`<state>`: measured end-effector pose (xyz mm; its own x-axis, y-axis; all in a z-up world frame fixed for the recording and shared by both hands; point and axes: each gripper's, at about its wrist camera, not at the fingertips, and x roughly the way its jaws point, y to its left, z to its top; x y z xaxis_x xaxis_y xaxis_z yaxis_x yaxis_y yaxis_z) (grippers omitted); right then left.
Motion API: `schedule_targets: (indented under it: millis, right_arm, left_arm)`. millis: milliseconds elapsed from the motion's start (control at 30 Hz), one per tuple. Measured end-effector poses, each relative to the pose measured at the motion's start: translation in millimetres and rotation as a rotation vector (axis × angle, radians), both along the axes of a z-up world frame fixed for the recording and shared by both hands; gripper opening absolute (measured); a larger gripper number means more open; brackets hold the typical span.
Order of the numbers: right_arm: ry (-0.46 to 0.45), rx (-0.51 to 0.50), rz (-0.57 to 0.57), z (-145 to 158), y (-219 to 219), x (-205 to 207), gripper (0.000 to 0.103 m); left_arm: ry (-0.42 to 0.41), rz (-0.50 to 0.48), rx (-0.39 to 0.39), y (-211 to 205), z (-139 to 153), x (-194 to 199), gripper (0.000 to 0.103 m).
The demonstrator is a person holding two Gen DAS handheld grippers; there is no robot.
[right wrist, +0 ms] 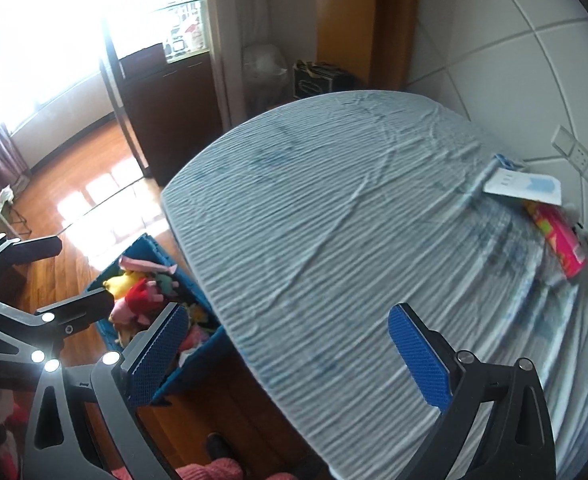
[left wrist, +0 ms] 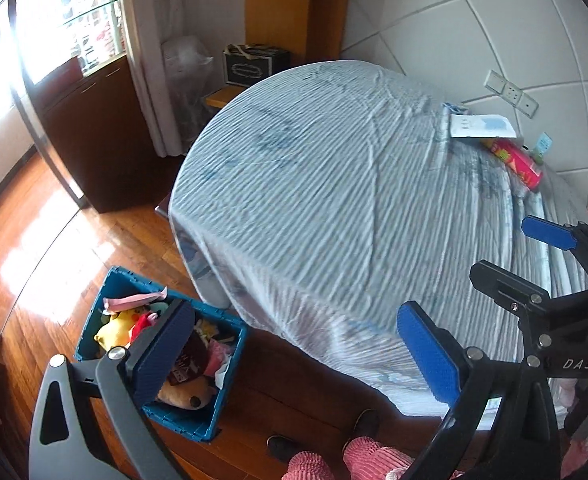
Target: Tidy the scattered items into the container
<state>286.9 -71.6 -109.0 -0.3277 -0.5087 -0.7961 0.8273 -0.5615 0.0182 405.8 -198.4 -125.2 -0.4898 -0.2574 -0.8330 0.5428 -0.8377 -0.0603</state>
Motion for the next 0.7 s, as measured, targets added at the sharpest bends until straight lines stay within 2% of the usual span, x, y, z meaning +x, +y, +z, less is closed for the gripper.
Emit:
schedule_targets:
  millis: [367, 700]
  right_arm:
    - [0.022, -0.037, -0.151, 28.6, 113.1, -90.0, 0.102]
    - [0.021, -0.051, -0.256, 27.8, 183.1, -144.3, 0.102]
  left_arm:
    - [0.013, -0.166, -0.022, 97.9, 17.9, -111.8, 0.103]
    - [0.014, -0.254, -0.029, 154.7, 20.9, -180.2, 0.103]
